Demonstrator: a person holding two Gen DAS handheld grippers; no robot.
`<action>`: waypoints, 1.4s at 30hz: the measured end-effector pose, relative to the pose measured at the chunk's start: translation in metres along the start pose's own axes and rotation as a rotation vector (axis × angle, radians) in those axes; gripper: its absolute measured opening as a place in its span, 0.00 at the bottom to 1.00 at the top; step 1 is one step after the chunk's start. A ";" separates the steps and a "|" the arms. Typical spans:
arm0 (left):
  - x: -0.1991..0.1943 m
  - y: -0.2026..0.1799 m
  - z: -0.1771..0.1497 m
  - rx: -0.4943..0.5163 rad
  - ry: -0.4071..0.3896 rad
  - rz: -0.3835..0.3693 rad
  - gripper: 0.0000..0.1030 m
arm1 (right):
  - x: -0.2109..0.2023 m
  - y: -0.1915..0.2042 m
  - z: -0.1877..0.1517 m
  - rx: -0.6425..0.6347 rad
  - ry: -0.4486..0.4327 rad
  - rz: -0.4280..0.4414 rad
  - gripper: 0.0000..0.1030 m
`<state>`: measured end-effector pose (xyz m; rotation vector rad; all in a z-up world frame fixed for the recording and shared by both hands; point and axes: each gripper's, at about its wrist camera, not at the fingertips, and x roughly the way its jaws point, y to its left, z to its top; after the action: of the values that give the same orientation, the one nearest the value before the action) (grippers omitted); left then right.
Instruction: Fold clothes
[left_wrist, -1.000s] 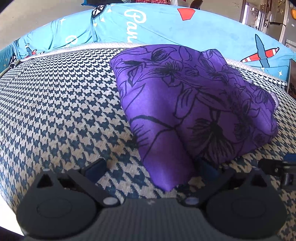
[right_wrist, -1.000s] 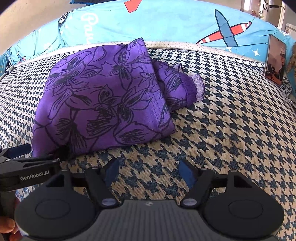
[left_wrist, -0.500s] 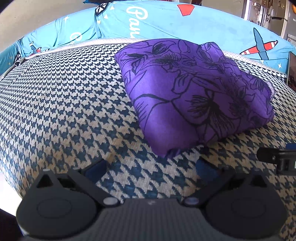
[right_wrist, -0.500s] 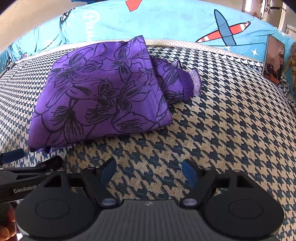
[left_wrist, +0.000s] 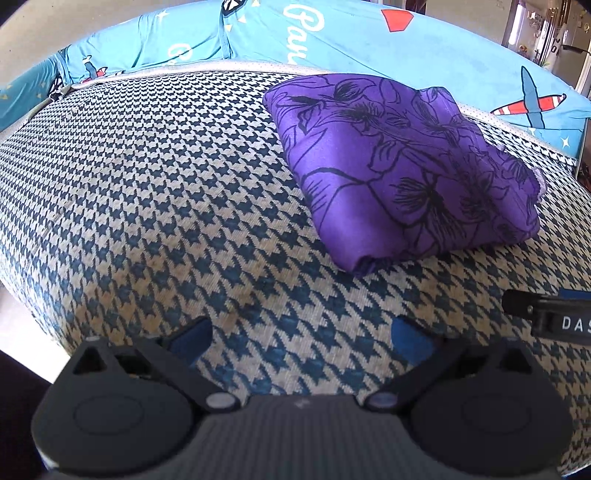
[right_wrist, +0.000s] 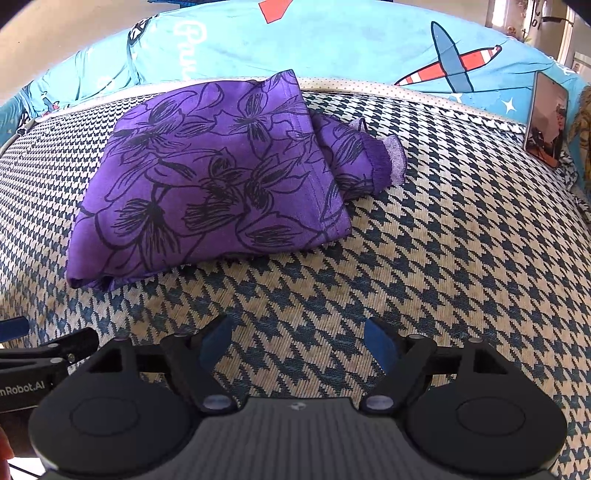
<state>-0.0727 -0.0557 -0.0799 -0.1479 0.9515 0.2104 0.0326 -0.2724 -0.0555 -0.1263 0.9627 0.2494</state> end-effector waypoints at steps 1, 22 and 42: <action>-0.004 0.000 0.000 0.000 -0.006 0.006 1.00 | 0.000 0.001 -0.001 -0.002 0.000 0.001 0.76; -0.031 -0.007 -0.005 -0.001 -0.009 0.020 1.00 | -0.012 0.010 -0.014 -0.030 -0.014 0.008 0.76; -0.046 -0.020 -0.005 0.031 -0.026 0.028 1.00 | -0.024 0.000 -0.006 -0.079 -0.023 0.004 0.76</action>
<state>-0.0980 -0.0814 -0.0445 -0.1037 0.9311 0.2228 0.0145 -0.2779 -0.0393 -0.1934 0.9307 0.2926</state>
